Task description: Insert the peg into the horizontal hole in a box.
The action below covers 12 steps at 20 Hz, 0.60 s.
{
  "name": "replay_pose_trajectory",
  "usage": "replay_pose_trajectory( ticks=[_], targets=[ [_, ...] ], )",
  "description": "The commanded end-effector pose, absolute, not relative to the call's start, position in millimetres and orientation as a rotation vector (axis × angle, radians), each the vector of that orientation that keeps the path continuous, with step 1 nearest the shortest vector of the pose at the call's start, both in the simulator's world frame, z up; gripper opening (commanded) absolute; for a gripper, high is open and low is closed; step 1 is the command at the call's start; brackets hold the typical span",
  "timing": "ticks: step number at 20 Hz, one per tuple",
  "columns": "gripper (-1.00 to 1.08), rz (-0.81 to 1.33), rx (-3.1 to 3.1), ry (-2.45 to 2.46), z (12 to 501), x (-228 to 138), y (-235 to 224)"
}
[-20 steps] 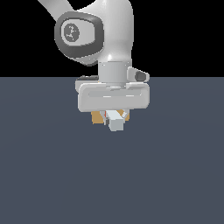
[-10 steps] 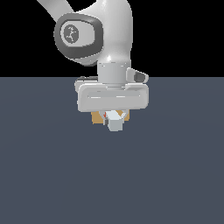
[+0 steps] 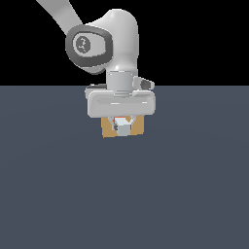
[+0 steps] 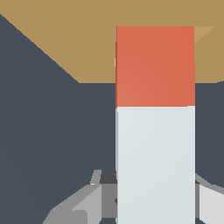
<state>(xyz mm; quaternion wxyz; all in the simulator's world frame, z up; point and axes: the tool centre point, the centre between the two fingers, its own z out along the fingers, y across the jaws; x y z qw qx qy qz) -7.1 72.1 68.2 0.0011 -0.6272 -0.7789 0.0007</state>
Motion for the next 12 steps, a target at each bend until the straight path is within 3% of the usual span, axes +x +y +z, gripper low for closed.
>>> replay_pose_trajectory(
  ticks=[1,12],
  targets=[
    [-1.0,-0.001,-1.97,-2.447,69.6,-10.0,89.0],
    [-1.0,-0.003,-1.97,-2.448,70.4,-11.3,104.3]
  ],
)
